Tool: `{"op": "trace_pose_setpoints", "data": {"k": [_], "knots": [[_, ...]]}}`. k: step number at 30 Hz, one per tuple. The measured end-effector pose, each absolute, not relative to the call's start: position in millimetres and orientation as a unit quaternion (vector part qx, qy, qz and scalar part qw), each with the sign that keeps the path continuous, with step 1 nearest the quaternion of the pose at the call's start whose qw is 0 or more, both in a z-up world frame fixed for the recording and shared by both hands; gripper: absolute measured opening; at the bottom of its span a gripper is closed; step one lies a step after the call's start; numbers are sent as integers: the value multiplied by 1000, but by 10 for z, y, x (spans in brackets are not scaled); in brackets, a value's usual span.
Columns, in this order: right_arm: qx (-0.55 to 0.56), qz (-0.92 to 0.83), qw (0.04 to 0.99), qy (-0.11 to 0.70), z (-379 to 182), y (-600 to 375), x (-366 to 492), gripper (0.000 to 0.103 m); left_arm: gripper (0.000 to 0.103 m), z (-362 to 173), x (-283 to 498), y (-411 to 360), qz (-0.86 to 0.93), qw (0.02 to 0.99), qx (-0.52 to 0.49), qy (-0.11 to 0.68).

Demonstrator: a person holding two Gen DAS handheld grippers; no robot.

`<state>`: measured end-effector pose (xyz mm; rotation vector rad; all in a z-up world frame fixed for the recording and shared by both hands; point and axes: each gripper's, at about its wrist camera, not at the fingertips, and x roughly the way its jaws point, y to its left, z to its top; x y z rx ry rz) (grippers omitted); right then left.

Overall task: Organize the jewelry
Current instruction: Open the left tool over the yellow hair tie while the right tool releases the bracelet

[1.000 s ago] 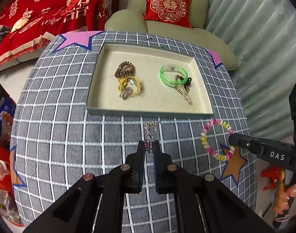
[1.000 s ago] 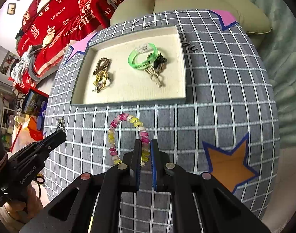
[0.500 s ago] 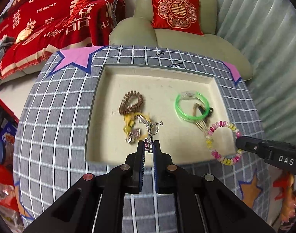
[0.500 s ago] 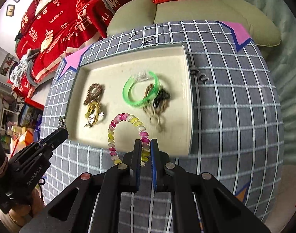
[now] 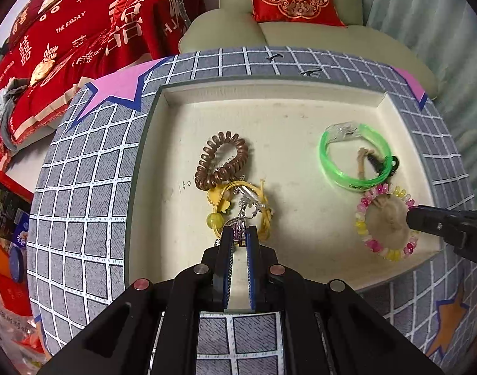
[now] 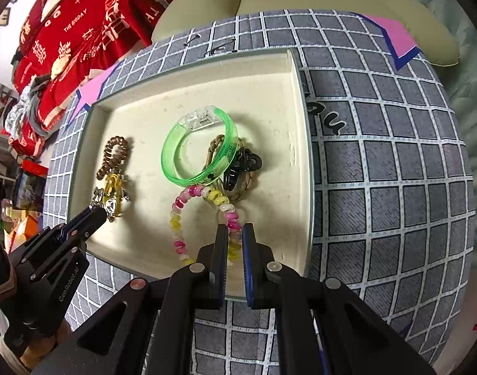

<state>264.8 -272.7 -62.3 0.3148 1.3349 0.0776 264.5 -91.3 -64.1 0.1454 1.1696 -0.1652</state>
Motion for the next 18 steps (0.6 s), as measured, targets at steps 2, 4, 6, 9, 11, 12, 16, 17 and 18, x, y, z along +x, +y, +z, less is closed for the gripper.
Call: {"op": "trace_pose_setpoints", "data": {"k": [2,4,6,9,11,12,16,17,18], "knots": [[143,38,770,621,-664,-2719,2661,10,18,-675,2653,-920,-71,826,75,554],[142,36,767,624,-693,-2716,2670,10,18,-700,2663,-927,-66,824,79,557],[140,36,764,628,-722,-2715,2677,10,18,-709,2657,-934,-61,824,84,557],[138,35,762,632,-741,-2708,2686,11,18,-703,2642,-948,-57,823,91,557],[138,34,762,632,-738,-2709,2686,16,18,-694,2635,-949,-56,823,92,557],[138,33,763,631,-728,-2710,2685,27,18,-687,2638,-940,-55,824,92,557],[145,34,772,617,-643,-2722,2668,54,18,-648,2624,-926,-55,825,89,555],[147,36,774,615,-616,-2719,2662,54,18,-633,2620,-922,-55,826,88,554],[148,37,776,613,-592,-2715,2655,54,18,-618,2616,-919,-56,827,86,553]]}}
